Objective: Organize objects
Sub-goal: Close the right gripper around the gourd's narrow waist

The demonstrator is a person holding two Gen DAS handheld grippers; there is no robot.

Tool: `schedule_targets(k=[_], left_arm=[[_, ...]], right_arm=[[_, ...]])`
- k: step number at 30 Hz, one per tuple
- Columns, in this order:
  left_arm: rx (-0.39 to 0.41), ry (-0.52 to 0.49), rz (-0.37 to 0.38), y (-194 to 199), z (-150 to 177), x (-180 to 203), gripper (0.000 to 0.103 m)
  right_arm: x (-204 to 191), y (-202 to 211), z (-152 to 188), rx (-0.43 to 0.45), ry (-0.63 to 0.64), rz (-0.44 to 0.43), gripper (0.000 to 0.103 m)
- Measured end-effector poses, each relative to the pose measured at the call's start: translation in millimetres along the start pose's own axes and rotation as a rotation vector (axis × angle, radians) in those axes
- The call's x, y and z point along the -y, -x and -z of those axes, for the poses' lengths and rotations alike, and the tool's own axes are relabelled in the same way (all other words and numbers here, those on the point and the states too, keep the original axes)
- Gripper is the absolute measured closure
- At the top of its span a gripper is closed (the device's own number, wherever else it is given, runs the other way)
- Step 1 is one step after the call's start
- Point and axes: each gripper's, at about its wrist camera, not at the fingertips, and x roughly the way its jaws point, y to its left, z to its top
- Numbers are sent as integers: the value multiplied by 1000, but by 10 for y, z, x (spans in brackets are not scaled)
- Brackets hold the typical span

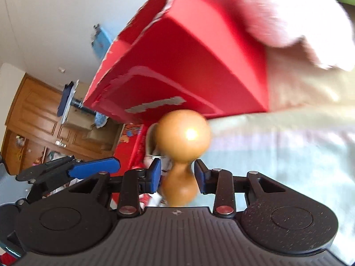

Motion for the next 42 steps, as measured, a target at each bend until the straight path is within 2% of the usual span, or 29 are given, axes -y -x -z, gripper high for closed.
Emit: schedule_targets(k=[5,12,15,19,25,31,33,37,42], left_arm=[[-26,-67,26,-185,-41,191,26],[-65,-74,20,-472,-81,220,35],[-78,-46,31,-564,-105,150,37],[-85,-28,45,-636,-113,67,40],[-121,11,49,-783,-103,-72,39],[-132,-40,19,-844,-94,31,37],[-143,-40,21,-852,-108,55,37],[-157,-80,34,-824,-129,197,36],[-165,-152,38,-889,-137,515,36]], right_arm=[[141,163,26,38,-44,48,66],[322,271,-25,56,-113,5,66],[379,241,-48,50,-162,-34,66],[361,103,-101,36,-198,-38,64],[426,7,-149,27,-230,-61,55],[428,-78,-184,16,-211,-76,53],[466,-55,-182,13,-218,-81,56],[583,80,-125,11,-266,-116,70],[787,385,-9,43,-306,-94,70]])
